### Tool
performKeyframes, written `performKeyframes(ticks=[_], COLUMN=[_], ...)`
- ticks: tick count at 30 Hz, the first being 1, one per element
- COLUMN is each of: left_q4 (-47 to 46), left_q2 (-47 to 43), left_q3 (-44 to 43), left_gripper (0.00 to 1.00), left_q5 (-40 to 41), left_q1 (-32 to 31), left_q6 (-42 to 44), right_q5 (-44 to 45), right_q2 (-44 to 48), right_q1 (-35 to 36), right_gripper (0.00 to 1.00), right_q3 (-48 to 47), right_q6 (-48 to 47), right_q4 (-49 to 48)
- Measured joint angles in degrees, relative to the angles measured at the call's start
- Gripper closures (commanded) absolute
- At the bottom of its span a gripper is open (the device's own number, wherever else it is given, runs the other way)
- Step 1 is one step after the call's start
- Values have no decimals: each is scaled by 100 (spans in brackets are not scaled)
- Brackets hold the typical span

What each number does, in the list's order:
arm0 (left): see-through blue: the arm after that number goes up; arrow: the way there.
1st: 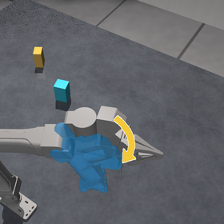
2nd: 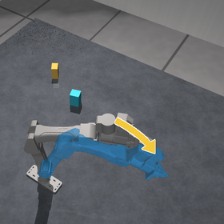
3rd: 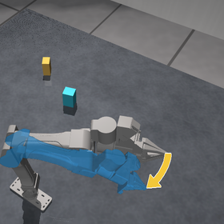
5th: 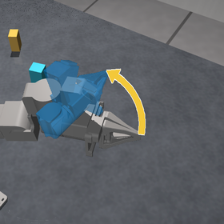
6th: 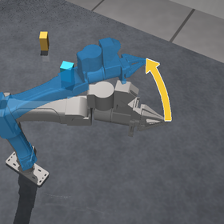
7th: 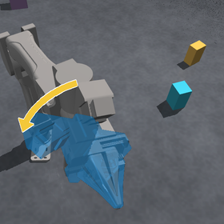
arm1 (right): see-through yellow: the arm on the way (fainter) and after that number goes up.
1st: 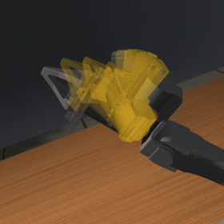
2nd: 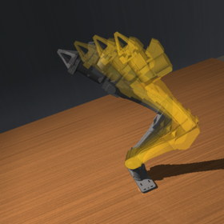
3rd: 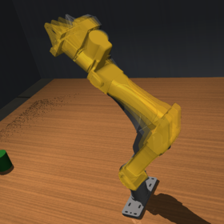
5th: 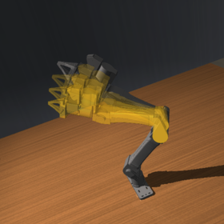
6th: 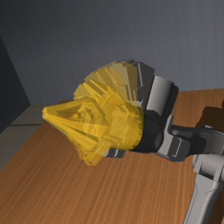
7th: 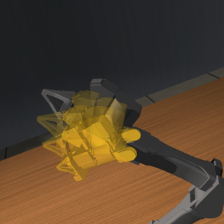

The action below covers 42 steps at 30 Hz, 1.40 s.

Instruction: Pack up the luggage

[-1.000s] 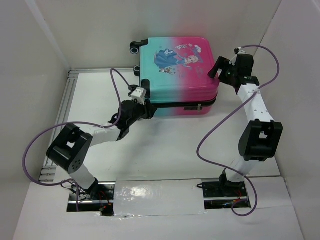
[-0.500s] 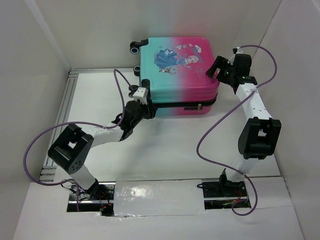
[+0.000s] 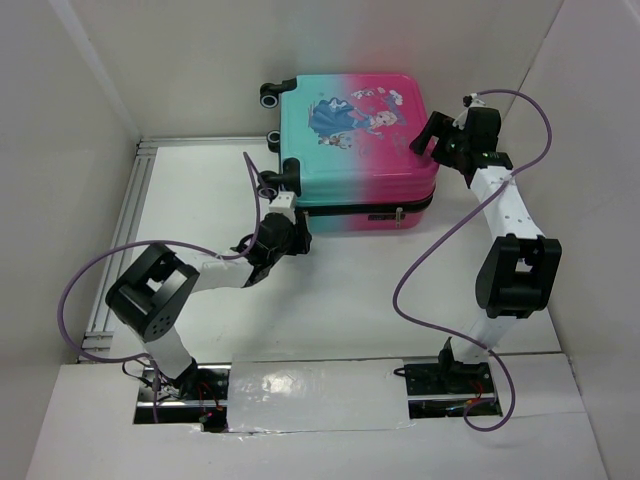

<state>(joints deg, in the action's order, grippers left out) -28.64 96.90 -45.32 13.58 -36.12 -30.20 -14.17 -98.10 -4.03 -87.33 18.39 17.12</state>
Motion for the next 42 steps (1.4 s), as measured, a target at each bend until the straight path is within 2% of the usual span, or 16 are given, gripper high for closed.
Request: performKeyframes(ticks=[7, 27, 36, 37, 42], left_q4=[-103, -533, -251, -249, -396], left_q2=[0, 35, 262, 293, 334], left_q3=[-33, -295, -518, -544, -584], left_gripper=[36, 38, 67, 76, 98], left_q5=[2, 297, 474, 457, 273], left_q1=[-9, -9, -20, -52, -129], left_q6=[11, 24, -9, 0, 35], right_q5=[-2, -42, -153, -153, -170], right_q2=[0, -11, -70, -72, -74], right_q1=[0, 0, 2, 2, 2], right_gripper=[3, 3, 7, 7, 8], right_q3=[0, 0, -2, -2, -2], right_q6=[0, 0, 2, 2, 0], right_q4=[-2, -4, -105, -114, -131])
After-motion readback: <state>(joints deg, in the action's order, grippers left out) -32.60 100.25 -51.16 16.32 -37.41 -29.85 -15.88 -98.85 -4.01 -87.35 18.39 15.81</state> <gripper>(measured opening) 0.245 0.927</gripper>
